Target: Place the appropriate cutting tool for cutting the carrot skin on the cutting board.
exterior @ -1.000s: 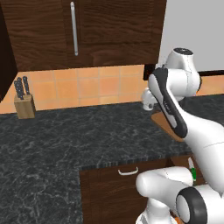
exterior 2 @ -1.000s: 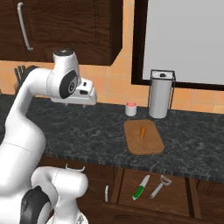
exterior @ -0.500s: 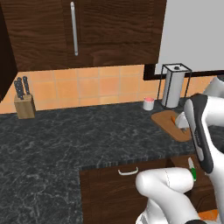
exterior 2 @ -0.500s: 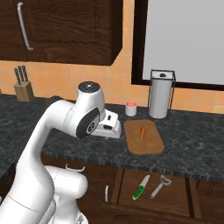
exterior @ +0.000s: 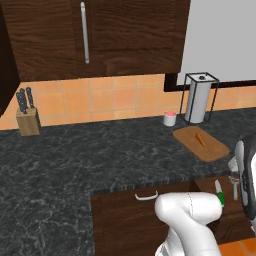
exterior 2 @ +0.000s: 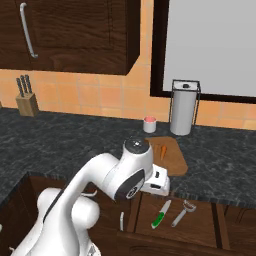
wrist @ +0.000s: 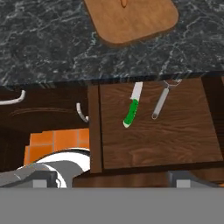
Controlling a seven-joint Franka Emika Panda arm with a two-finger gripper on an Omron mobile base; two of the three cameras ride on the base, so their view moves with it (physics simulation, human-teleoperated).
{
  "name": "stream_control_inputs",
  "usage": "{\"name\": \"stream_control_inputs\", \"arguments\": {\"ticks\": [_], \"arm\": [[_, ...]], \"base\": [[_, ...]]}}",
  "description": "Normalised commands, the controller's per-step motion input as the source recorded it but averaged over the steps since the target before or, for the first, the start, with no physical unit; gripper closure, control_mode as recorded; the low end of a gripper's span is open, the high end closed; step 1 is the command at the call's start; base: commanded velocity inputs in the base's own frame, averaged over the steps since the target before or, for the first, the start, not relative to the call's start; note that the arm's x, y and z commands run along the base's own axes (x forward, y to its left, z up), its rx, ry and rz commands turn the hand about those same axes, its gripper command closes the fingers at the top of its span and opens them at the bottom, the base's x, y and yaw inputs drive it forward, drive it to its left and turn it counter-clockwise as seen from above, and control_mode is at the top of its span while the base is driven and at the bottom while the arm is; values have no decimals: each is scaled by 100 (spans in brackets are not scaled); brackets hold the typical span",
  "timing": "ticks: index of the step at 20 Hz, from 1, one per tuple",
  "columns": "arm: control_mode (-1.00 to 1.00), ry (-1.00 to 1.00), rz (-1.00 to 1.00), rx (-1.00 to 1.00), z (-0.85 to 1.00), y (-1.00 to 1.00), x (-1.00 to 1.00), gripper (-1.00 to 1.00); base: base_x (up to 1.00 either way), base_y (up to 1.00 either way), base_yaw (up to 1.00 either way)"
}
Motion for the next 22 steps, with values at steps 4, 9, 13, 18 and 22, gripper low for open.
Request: {"name": "stream_control_inputs", "arguments": {"ticks": [4,9,13,18,22], "arm": [[-100,11,-7,0,-83,-93,-3,-100],[-100,23,-4,0,-44,-34,53,-100],[-100,19,0,0,-92,-30,15,-100],[-100,8,0,0,-84,-54,8,-100],[-100,1,0,2,-77,-26,0,-100]], "base": [[0,0,0],[0,0,0],[0,0,0],[0,0,0],[0,0,0]]}}
